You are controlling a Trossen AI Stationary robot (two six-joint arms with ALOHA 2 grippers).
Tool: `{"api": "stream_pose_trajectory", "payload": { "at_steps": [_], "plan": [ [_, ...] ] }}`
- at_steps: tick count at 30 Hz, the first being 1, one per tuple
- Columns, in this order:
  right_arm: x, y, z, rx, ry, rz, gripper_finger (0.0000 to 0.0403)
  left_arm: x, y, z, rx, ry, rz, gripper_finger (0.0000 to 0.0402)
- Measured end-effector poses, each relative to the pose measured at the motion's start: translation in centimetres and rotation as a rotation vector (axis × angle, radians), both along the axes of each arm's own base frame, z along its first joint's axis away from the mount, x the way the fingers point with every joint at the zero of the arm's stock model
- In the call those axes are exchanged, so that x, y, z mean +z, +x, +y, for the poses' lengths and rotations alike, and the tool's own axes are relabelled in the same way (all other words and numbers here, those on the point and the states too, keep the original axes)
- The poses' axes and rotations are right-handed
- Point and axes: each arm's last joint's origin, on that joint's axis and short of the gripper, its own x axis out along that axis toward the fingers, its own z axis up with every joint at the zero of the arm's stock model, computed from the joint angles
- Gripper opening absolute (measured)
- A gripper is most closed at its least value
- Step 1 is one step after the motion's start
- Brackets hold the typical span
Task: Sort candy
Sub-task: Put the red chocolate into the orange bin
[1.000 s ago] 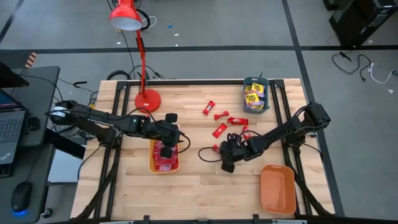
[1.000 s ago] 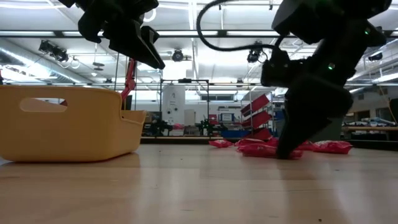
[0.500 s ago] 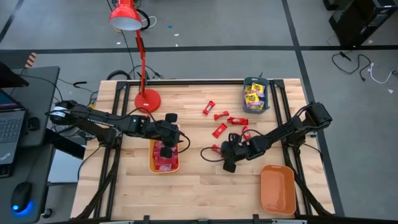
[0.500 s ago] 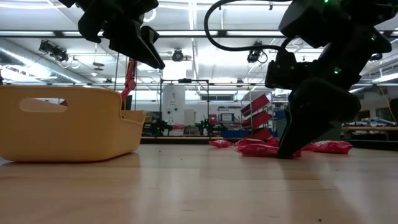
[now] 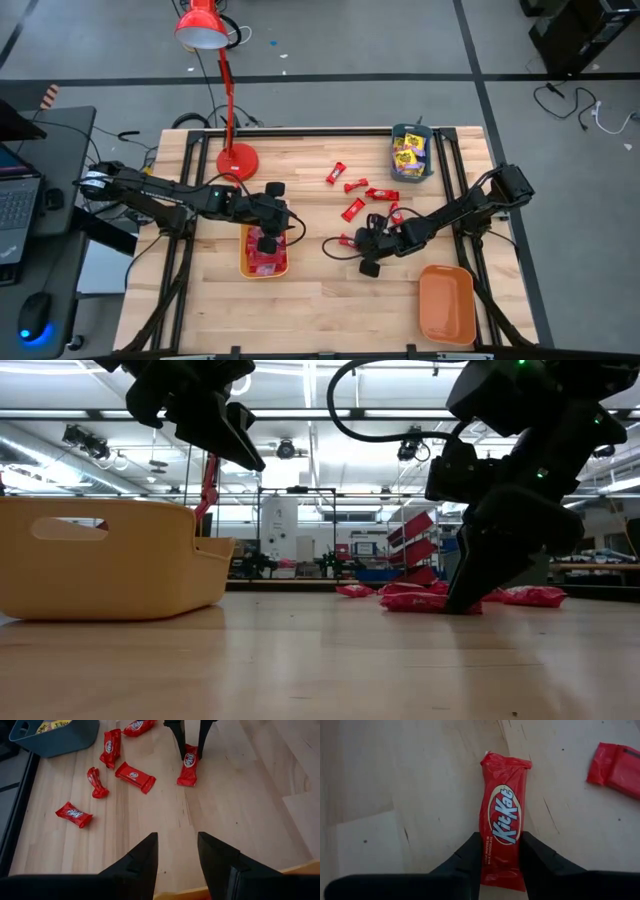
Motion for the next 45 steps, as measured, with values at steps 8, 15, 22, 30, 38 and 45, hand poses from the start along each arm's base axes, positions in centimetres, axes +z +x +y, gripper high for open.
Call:
{"api": "stream_pose_trajectory", "payload": {
  "at_steps": [8, 15, 22, 30, 38, 45],
  "plan": [
    [0.9, 0.4, 0.1, 0.037, -0.004, -0.004, 0.0102, 0.0, 0.0, 0.0, 0.0, 0.0, 0.0, 0.0141],
    [4.3, -0.2, -0.3, 0.014, 0.02, -0.01, 0.0101, 0.0, 0.0, 0.0, 0.001, -0.001, 0.0, 0.0141],
    [8.4, -2.8, -0.2, -0.008, 0.146, -0.042, 0.0101, 0.0, 0.0, 0.0, 0.001, -0.001, -0.004, 0.0141],
    [12.5, -8.1, 1.8, 0.115, 0.231, -0.064, 0.0093, 1.2, 0.9, -0.1, 0.017, -0.041, -0.157, 0.0141],
    [13.0, -11.7, 4.0, 0.162, 0.268, 0.022, 0.0089, 2.9, 1.8, -0.2, 0.029, -0.091, -0.356, 0.0141],
    [13.0, -14.4, 6.4, 0.24, 0.324, 0.075, 0.0089, 2.8, 2.0, -0.7, 0.089, -0.223, -0.381, 0.0141]
  ]
}}
